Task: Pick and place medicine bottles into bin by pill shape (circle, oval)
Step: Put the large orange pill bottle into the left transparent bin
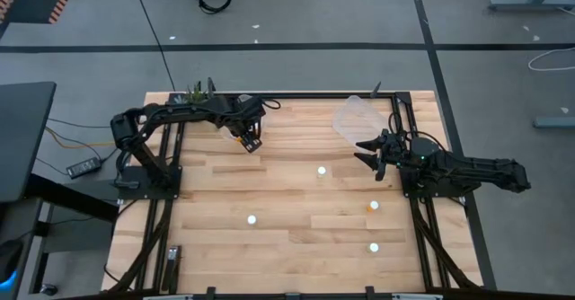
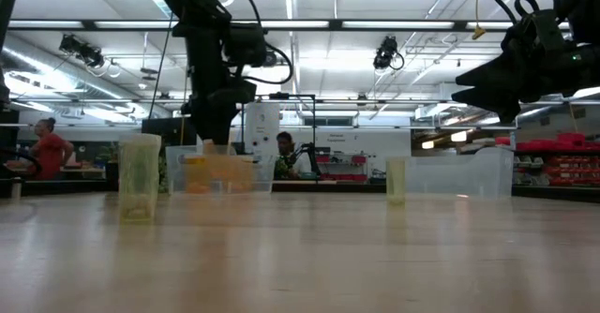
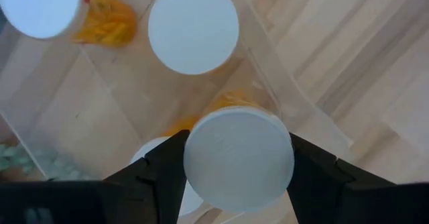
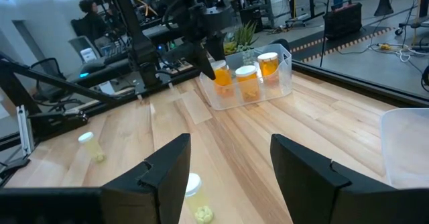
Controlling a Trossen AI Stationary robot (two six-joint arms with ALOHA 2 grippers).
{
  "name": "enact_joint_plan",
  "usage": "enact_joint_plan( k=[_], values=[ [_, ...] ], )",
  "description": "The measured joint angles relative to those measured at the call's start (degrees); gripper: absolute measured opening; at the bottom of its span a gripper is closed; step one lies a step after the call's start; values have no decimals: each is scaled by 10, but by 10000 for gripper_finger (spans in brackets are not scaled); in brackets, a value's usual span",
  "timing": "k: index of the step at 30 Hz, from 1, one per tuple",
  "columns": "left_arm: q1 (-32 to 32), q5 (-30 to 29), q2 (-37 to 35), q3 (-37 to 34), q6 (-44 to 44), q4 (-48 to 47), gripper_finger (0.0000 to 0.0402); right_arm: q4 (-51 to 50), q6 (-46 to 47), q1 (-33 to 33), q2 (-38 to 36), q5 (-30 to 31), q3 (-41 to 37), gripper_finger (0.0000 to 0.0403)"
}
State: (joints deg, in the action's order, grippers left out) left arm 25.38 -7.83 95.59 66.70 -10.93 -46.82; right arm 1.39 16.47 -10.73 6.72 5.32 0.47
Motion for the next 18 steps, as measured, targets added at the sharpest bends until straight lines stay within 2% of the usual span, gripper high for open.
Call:
enact_joint_plan(
  k=[8, 18],
  values=[
    [3, -16, 0, 0, 2, -3, 219, 0, 0, 0, 0, 0, 0, 214],
    [3, 2, 0, 0, -5, 13, 221, 0, 0, 0, 0, 0, 0, 214]
  ],
)
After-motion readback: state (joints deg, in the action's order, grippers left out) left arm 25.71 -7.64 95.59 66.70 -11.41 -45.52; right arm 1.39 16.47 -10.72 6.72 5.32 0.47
